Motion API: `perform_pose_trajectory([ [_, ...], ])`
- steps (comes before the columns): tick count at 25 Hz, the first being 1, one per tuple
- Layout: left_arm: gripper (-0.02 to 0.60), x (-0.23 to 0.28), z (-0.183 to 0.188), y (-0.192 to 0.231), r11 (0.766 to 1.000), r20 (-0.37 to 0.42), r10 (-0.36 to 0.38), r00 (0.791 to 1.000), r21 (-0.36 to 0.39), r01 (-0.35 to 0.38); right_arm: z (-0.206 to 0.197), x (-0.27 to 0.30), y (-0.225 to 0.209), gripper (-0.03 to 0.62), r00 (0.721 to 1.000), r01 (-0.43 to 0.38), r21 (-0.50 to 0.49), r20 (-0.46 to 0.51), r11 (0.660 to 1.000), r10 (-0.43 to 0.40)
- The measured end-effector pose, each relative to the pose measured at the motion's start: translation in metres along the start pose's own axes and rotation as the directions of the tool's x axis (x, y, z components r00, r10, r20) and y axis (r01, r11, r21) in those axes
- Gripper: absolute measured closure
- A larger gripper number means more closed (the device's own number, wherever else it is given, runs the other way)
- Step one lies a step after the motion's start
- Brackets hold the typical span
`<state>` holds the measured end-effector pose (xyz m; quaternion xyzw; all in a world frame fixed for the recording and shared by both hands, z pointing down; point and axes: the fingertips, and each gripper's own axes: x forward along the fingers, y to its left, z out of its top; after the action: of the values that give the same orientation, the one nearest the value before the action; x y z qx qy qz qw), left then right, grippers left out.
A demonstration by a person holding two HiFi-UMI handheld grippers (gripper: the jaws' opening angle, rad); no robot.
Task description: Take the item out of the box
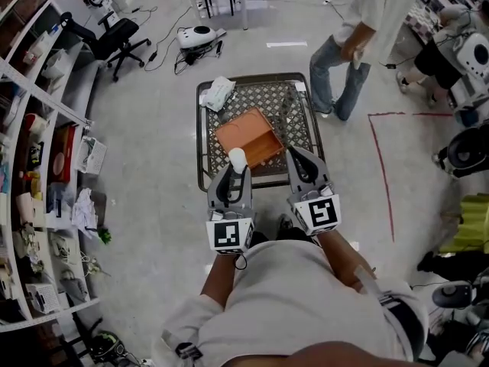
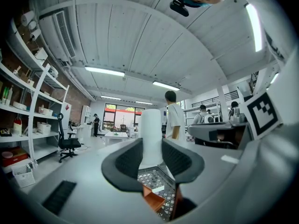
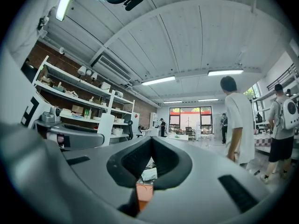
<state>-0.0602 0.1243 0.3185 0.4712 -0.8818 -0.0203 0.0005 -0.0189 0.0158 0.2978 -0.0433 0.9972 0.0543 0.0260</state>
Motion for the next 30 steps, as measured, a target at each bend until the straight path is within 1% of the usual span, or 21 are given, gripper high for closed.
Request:
perform_pose_trajectory([
  [4,0.456,0.0,-0.001,0.001,1.0,0.0,-0.001,1.0,-0.003,0.001,-0.002,0.003,0.0,0.591,1.0,0.0,-0.003,0.0,1.0,0.0],
  [8,0.456,-0.004,0.001,0.011,1.0,0.001,0.005,1.0,-0.01,-0.005,-0.003,0.01,0.008,0.591,1.0,-0.003,0.001,-0.003,1.0,0.003],
  [12,0.456,-0.01,0.005,0.018,1.0,0.02,-0.01,1.0,-0.001,0.01,0.0,0.018,0.018,0.591,1.0,-0.008,0.004,0.002,1.0,0.008],
  [15,0.456,-0.015,0.011,0.025,1.0,0.033,-0.001,0.999,-0.028,0.002,0.005,0.022,0.029,0.591,1.0,-0.018,0.001,-0.003,1.0,0.018],
  [18,0.456,-0.018,0.016,0.028,1.0,0.026,-0.014,1.0,-0.014,0.015,0.011,0.025,0.034,0.591,1.0,-0.021,-0.013,0.0,1.0,0.021],
  [21,0.456,-0.021,0.012,0.036,1.0,0.022,-0.012,1.0,-0.015,0.013,0.008,0.031,0.039,0.59,1.0,-0.014,-0.015,0.002,1.0,0.014],
  [25,0.456,-0.031,0.004,0.049,1.0,0.009,-0.016,1.0,-0.025,0.016,-0.001,0.039,0.054,0.591,1.0,-0.017,-0.007,-0.016,1.0,0.017],
  [28,0.456,-0.042,-0.002,0.061,0.999,-0.013,-0.014,1.0,-0.052,0.013,-0.009,0.042,0.069,0.589,0.999,-0.015,-0.004,-0.035,1.0,0.015],
  [30,0.456,-0.047,-0.01,0.069,0.998,-0.039,-0.025,0.999,-0.057,0.023,-0.014,0.042,0.078,0.591,0.998,-0.011,0.0,-0.056,1.0,0.011],
])
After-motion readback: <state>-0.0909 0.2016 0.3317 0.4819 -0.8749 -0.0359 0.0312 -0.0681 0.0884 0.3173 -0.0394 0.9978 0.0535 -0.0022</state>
